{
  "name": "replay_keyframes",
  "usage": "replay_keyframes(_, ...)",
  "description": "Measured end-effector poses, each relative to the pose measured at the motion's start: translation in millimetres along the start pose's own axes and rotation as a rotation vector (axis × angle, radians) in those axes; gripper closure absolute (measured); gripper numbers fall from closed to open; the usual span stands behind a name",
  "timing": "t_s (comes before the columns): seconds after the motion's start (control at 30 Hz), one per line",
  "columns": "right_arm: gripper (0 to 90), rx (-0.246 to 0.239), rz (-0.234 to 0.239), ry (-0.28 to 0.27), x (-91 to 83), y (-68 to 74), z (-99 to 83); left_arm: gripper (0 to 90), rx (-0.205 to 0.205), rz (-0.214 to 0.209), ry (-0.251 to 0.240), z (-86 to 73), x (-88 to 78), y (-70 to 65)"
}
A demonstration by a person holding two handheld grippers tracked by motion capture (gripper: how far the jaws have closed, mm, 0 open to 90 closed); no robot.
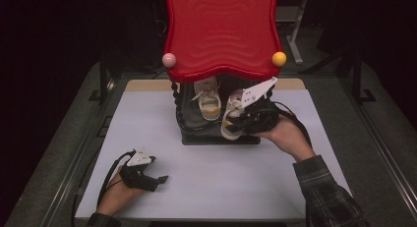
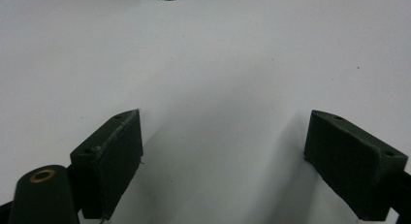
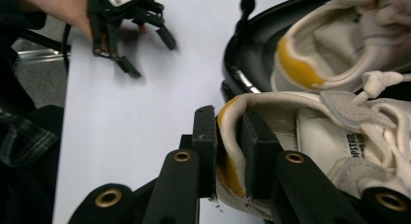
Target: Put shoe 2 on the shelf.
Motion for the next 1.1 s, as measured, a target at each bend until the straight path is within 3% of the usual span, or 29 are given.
replay_keyframes(0.1,77.6,-0.006,-0.016,0.024,2.3,-12.5,4.8,13.0,-0.001,0.000,0.000,0.0,0.0,0.0)
replay_keyframes(0.3,77.5,0.000,-0.023,0.045,7.1,-23.3,5.3,13.0,0.000,0.000,0.000,0.0,0.0,0.0)
replay_keyframes(0.67,77.3,-0.030,-0.034,0.091,22.7,-24.0,-3.3,12.9,-0.001,0.000,0.001,0.0,0.0,0.0)
replay_keyframes(0.8,66.0,-0.015,-0.064,0.066,23.0,-22.2,-4.1,13.1,-0.011,0.003,0.008,1.0,-0.1,0.0)
replay_keyframes(0.87,64.6,0.000,-0.068,0.059,19.9,-21.0,-3.6,13.9,-0.022,0.007,0.016,2.2,-0.4,0.3)
replay_keyframes(0.9,62.4,0.024,-0.081,0.018,10.7,-16.7,-1.8,18.8,-0.047,0.027,0.044,6.7,-1.1,1.3)
replay_keyframes(0.93,62.4,0.024,-0.081,0.018,10.7,-16.7,-1.8,22.6,-0.047,0.027,0.044,6.7,-1.1,1.3)
replay_keyframes(1.03,61.6,0.042,-0.097,-0.050,-2.7,-11.5,-2.2,24.7,-0.051,0.006,0.028,21.5,-3.9,-4.8)
replay_keyframes(1.1,61.3,0.072,-0.109,-0.082,-13.0,-5.6,-8.1,32.0,-0.021,-0.029,0.010,38.4,-5.6,-14.5)
Point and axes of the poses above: each handheld gripper's, and its own axes: x roughly forward along the jaws, z roughly out of its top, y roughly to its left, the point moved 5 cm from there along x, roughly forward along the jaws, and after that the axes turned 3 degrees about z, right-handed, at the moved point
